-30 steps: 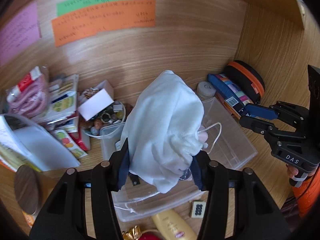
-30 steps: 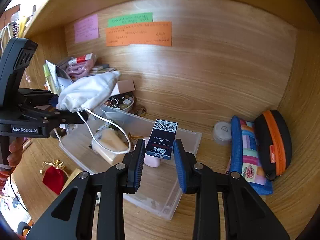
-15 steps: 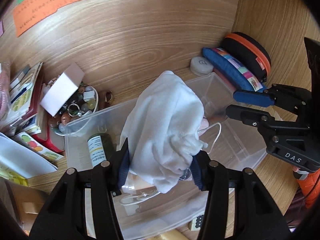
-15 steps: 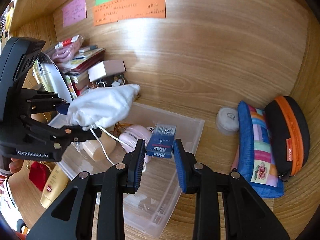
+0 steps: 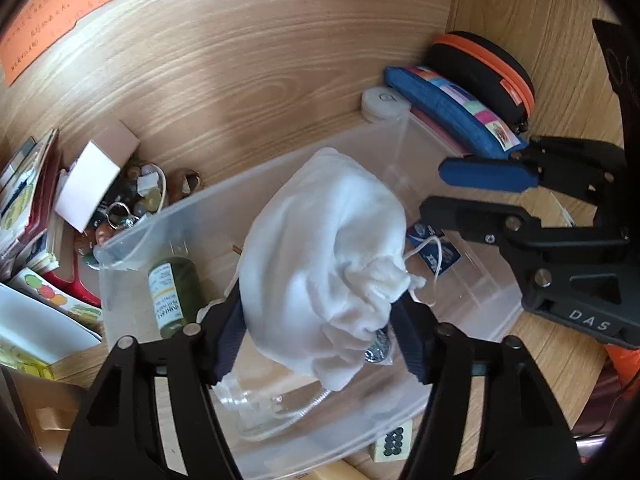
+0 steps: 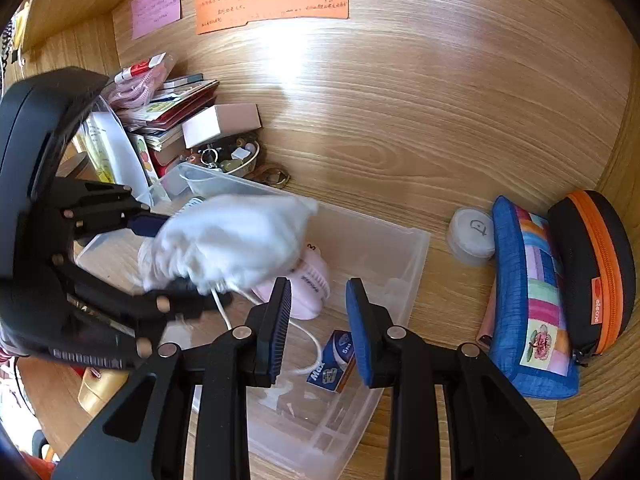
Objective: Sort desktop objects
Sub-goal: 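Lower the pouch and blue box into the bin and open both tools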
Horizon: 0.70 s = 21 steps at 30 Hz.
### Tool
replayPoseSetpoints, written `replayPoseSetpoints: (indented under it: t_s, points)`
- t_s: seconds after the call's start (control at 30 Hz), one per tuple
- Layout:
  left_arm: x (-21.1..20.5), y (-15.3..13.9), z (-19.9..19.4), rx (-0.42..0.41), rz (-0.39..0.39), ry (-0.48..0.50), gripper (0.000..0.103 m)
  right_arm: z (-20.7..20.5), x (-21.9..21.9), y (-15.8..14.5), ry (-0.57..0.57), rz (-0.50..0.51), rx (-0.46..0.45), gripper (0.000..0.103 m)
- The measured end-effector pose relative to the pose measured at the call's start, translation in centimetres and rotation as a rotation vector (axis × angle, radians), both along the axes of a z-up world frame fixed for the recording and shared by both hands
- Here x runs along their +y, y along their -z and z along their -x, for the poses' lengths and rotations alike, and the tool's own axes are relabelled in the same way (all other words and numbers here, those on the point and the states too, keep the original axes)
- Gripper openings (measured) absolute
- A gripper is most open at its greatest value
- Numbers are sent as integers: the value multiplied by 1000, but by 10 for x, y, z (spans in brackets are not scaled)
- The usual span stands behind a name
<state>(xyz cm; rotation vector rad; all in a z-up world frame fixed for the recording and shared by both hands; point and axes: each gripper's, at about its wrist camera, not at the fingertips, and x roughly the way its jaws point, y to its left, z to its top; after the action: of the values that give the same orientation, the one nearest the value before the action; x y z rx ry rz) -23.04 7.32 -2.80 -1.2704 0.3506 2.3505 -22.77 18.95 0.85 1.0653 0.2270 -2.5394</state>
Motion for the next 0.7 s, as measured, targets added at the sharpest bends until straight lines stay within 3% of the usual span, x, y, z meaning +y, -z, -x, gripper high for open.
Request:
replayPoseSetpoints:
  t_s: [0.27, 0.4, 0.57, 0.7]
  points:
    - [-8, -6, -8, -38, -25, -1, 76, -9, 1, -8, 16, 12, 17, 28]
    - [-14, -16, -17, -9, -28, -21, 78, -19, 1, -16, 23, 22, 36, 45]
    - [-24, -32, -32, 43, -32, -52, 91, -34, -2, -27, 34, 21, 66, 56]
    - [-36, -44, -46, 93, -16, -101, 97, -50, -5, -38, 43, 22, 93, 71]
